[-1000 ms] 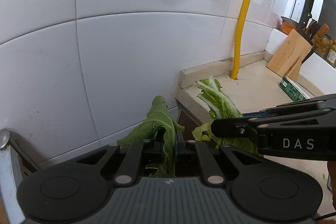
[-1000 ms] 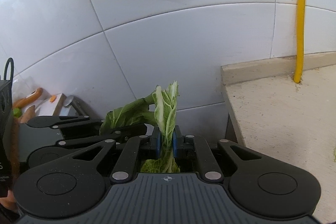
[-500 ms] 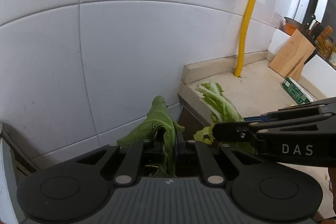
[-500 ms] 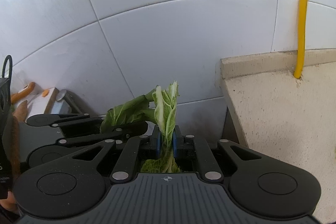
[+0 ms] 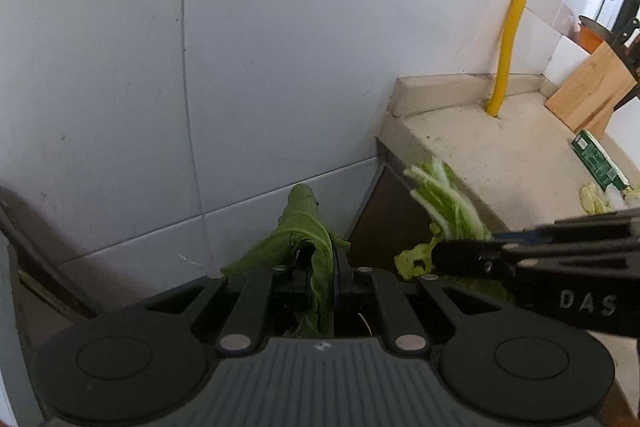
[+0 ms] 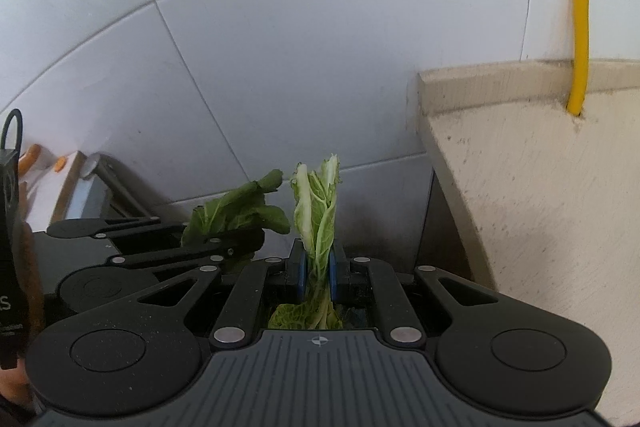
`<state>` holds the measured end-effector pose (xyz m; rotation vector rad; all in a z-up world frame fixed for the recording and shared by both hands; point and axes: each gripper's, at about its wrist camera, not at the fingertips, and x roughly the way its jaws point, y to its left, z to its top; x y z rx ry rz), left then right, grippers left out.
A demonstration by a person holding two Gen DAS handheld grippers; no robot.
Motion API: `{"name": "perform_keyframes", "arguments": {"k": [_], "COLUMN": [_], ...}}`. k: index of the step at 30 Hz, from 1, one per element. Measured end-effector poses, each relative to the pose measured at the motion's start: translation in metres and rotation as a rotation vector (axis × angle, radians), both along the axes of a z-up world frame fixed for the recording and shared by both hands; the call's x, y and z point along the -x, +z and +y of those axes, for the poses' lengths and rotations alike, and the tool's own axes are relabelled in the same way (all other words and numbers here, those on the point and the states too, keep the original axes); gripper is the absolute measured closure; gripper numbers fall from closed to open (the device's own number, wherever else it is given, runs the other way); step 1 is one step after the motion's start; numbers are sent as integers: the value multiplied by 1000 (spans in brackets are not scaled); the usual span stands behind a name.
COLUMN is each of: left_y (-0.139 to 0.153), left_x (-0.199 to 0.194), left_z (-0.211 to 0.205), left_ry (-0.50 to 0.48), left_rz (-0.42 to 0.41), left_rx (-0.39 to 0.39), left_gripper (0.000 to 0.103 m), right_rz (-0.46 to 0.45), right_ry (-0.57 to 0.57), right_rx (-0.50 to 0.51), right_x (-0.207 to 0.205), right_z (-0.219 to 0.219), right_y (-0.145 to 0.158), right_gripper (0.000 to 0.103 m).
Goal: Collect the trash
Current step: 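Carry the bok choy and cabbage strip with both tools down over the black bin, then open both tools to drop the leaves into the bin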
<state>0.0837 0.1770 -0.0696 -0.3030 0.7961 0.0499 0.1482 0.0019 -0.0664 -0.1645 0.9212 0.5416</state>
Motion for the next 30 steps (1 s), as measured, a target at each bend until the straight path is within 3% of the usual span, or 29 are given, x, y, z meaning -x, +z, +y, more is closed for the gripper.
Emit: {"name": "perform_keyframes", "arguments": {"k": [30], "left_y": [-27], "left_x": [-18], "left_z": [-3], "left_ry": [-15], "left_rz": [153], "left_rx": [-25], "left_gripper": [97], "right_rz": [118], "right_ry": [-80], "right_rx": [9], "right_x": [-25], "right_z": [2], "right_y": [-56], "right_gripper": [88]}}
